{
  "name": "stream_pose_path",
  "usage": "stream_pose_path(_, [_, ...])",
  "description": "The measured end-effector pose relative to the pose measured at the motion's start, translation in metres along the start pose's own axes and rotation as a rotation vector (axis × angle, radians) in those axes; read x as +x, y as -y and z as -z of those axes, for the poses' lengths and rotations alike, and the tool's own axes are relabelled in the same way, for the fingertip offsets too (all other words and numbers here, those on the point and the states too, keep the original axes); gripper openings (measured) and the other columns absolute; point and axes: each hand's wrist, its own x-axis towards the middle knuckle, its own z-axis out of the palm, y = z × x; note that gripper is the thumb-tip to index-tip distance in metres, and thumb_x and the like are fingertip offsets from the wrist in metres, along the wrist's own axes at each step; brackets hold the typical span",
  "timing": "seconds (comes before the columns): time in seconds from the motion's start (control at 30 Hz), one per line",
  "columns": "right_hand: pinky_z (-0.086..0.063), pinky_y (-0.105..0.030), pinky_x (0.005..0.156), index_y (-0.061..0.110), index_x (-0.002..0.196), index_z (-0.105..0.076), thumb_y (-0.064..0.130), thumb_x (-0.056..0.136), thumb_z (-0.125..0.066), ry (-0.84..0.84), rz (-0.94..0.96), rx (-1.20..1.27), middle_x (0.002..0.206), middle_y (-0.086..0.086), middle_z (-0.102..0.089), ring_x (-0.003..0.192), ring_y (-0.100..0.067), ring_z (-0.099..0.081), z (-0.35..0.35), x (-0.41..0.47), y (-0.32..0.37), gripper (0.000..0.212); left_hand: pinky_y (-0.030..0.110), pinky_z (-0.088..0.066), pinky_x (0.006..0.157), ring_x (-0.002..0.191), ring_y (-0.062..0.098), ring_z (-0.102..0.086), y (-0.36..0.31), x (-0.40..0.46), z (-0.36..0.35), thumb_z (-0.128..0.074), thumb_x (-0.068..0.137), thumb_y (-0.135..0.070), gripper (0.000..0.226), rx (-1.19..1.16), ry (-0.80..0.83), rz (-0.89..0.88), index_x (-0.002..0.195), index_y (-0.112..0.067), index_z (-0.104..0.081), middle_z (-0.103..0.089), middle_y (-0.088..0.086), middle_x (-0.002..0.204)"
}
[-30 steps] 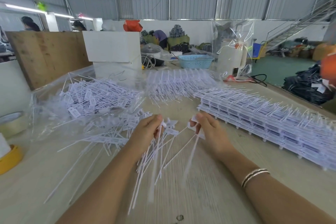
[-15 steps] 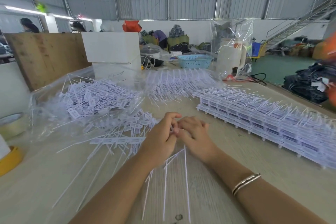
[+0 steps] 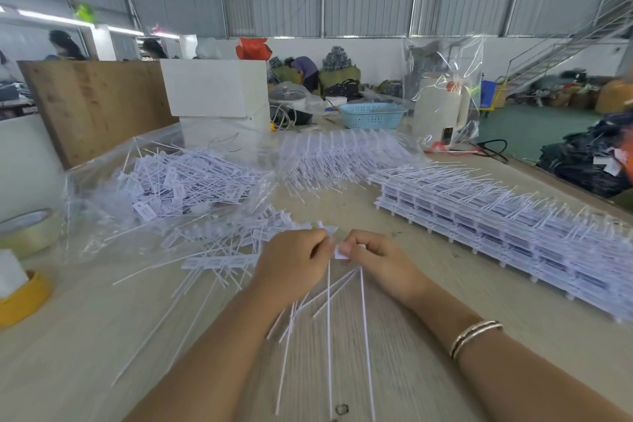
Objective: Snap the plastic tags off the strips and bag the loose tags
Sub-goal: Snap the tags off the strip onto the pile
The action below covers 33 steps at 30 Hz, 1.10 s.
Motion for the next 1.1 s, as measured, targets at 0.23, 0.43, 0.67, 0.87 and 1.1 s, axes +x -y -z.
stream_pose_path(0.23, [-0.039,-0.007,0.065,0.010,0.070,-0.058,0.001,0.092,-0.054,0.021,0.059,0.030,0.070,-0.002,-0.052,0.061,0.006,-0.051,-0.005,0.000,0.002,0.024,0.029,-0.026,0.058,0.053,0.013,-0.034,0.001,-0.001,-0.003,-0.045,0.099,-0.023,0.038,-0.366,0.080,0.126,0.076,0.006,-0.054,-0.037,0.001,0.056])
stream_pose_path(0.43, [-0.038,-0.021,0.067,0.005,0.073,-0.063,0.008,0.091,-0.056,-0.090,0.320,-0.224,0.070,0.001,-0.053,0.068,-0.004,-0.050,-0.011,0.005,-0.001,0.020,0.027,-0.033,0.064,0.062,0.014,-0.045,0.007,0.001,-0.006,-0.046,0.098,-0.021,0.034,-0.636,0.062,0.271,0.067,-0.023,-0.060,-0.050,-0.002,0.063])
stream_pose_path(0.67, [-0.038,-0.021,0.063,0.010,0.073,-0.059,0.006,0.094,-0.053,-0.106,0.232,-0.019,0.066,0.002,-0.050,0.060,-0.003,-0.047,-0.015,0.002,0.000,0.022,0.027,-0.031,0.063,0.058,0.009,-0.042,0.004,0.000,-0.008,-0.044,0.099,-0.027,0.041,-0.731,0.076,0.289,0.062,-0.030,-0.060,-0.046,-0.012,0.056])
stream_pose_path(0.87, [-0.044,-0.027,0.063,0.005,0.076,-0.061,0.014,0.093,-0.049,-0.007,0.151,0.193,0.070,-0.029,-0.058,0.057,-0.018,-0.053,-0.013,0.001,0.000,0.022,0.013,-0.039,0.059,0.068,0.007,-0.054,0.007,-0.002,-0.009,-0.043,0.099,-0.031,0.038,-0.783,0.084,0.267,0.068,-0.031,-0.065,-0.057,-0.008,0.067])
stream_pose_path(1.1, [-0.043,-0.027,0.070,0.017,0.069,-0.068,0.020,0.088,-0.050,0.019,0.028,0.460,0.084,-0.005,-0.069,0.072,-0.019,-0.062,0.001,0.002,-0.002,0.026,0.034,-0.034,0.064,0.050,0.005,-0.051,0.018,0.008,0.008,-0.044,0.096,-0.027,0.046,-0.950,-0.065,0.319,0.051,-0.023,-0.053,-0.050,-0.009,0.048])
